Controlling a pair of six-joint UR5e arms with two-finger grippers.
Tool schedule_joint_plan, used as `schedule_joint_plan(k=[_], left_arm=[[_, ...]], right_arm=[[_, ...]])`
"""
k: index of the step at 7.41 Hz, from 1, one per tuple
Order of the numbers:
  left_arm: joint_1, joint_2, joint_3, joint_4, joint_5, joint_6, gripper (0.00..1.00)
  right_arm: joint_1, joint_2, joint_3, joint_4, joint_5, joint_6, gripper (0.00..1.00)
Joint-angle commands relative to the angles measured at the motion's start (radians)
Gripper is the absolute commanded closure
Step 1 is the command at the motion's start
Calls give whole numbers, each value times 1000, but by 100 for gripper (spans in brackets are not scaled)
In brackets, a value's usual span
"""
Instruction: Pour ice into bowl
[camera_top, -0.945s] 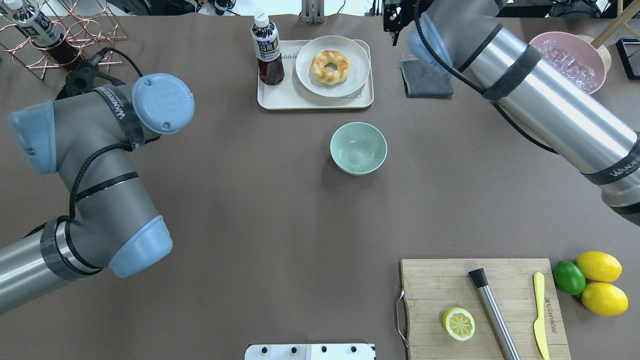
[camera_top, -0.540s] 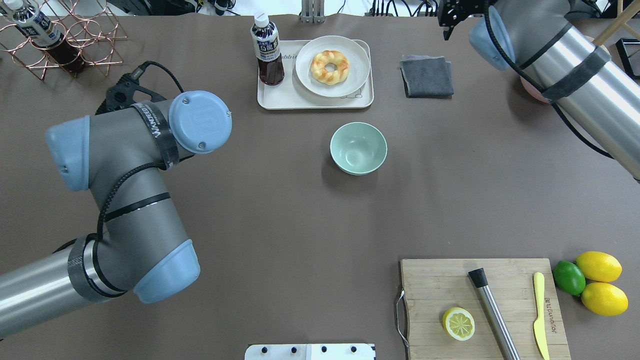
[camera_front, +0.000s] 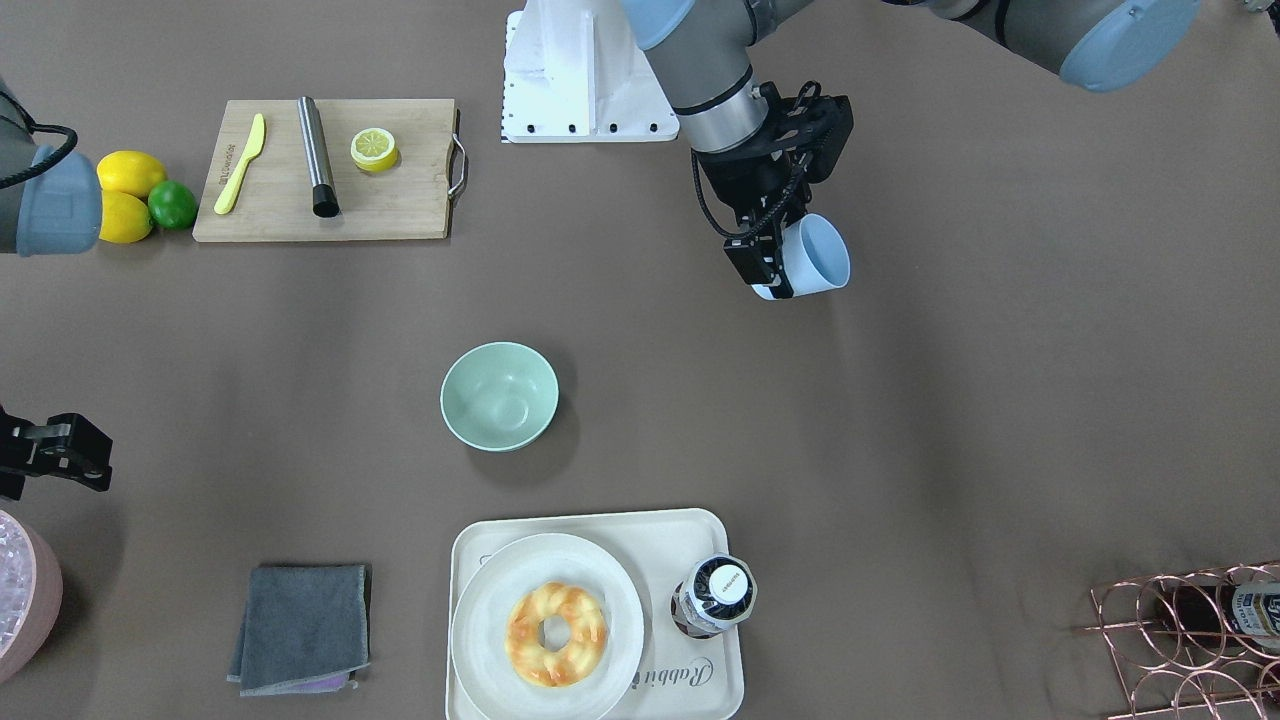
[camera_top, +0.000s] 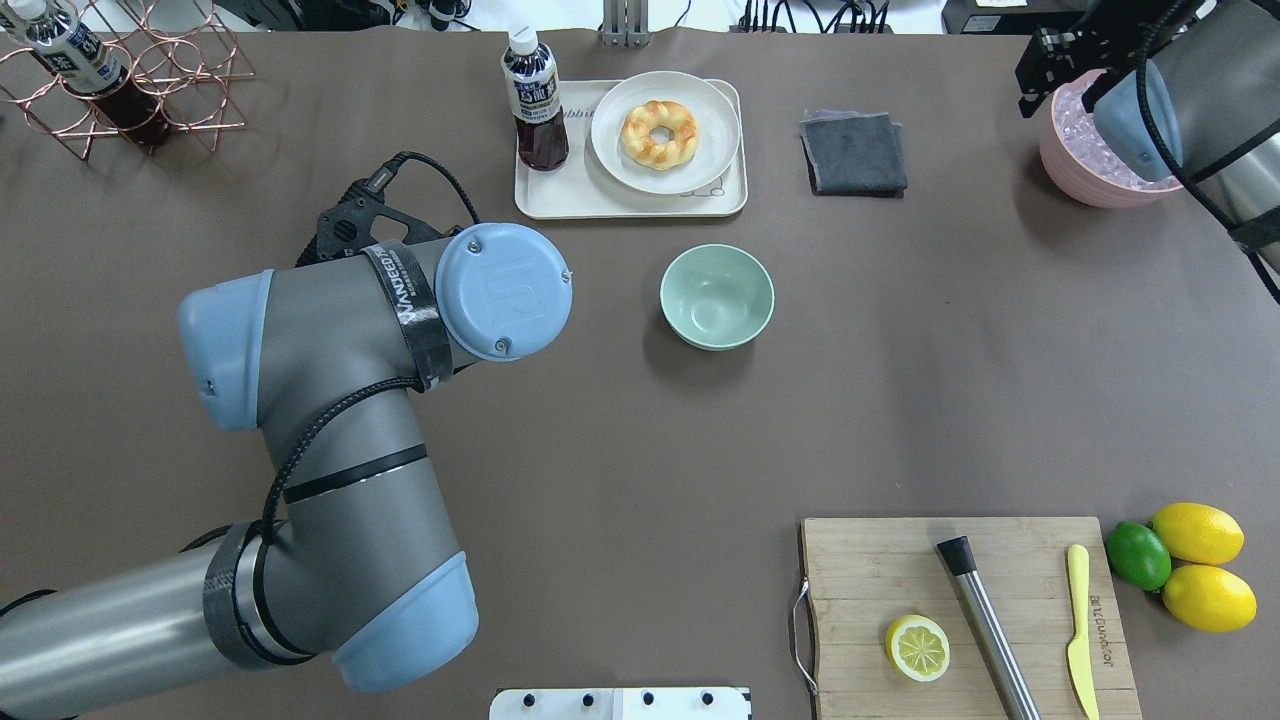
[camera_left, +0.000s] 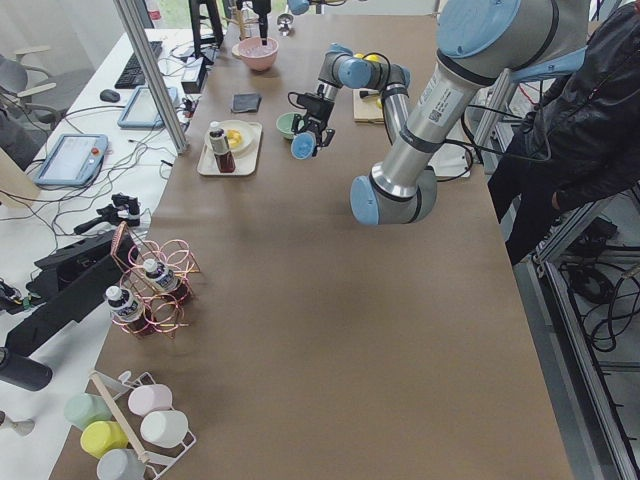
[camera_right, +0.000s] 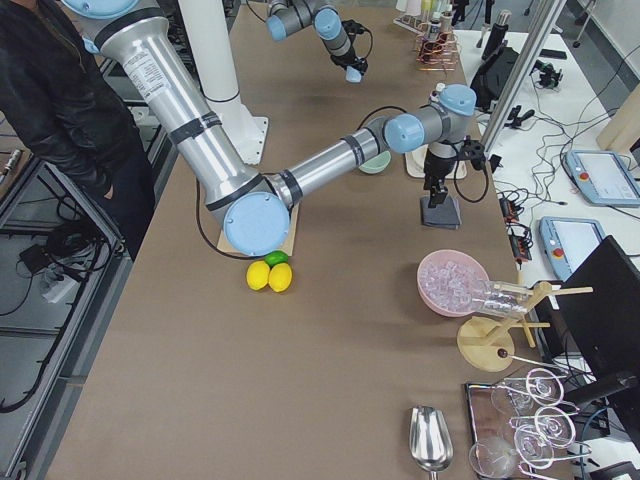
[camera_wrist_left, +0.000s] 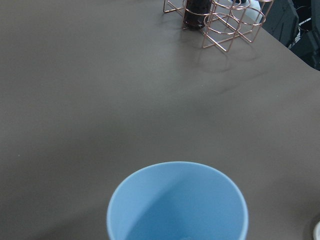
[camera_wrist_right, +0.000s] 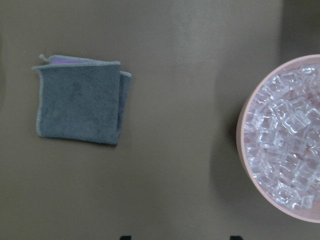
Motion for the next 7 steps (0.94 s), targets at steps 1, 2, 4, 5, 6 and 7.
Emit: schedule_joint_plan(k=[1, 2, 4, 5, 6, 7], left_arm=[[54, -25, 1, -100, 2, -42, 56], [83, -30, 1, -141, 2, -69, 56], [134, -79, 35, -162, 5, -109, 56], [139, -93, 43, -178, 6, -123, 56], [140, -98, 46, -215, 8, -126, 56], [141, -111, 55, -241, 9, -132, 56]], right_arm=[[52, -123, 42, 14, 32, -101, 28], [76, -172, 59, 31, 48, -140, 28], [113, -281, 76, 92, 72, -203, 27], [124, -324, 76, 124, 78, -223, 17], [142, -365, 79, 154, 80, -234, 7], [159, -396, 79, 168, 80, -250, 1]])
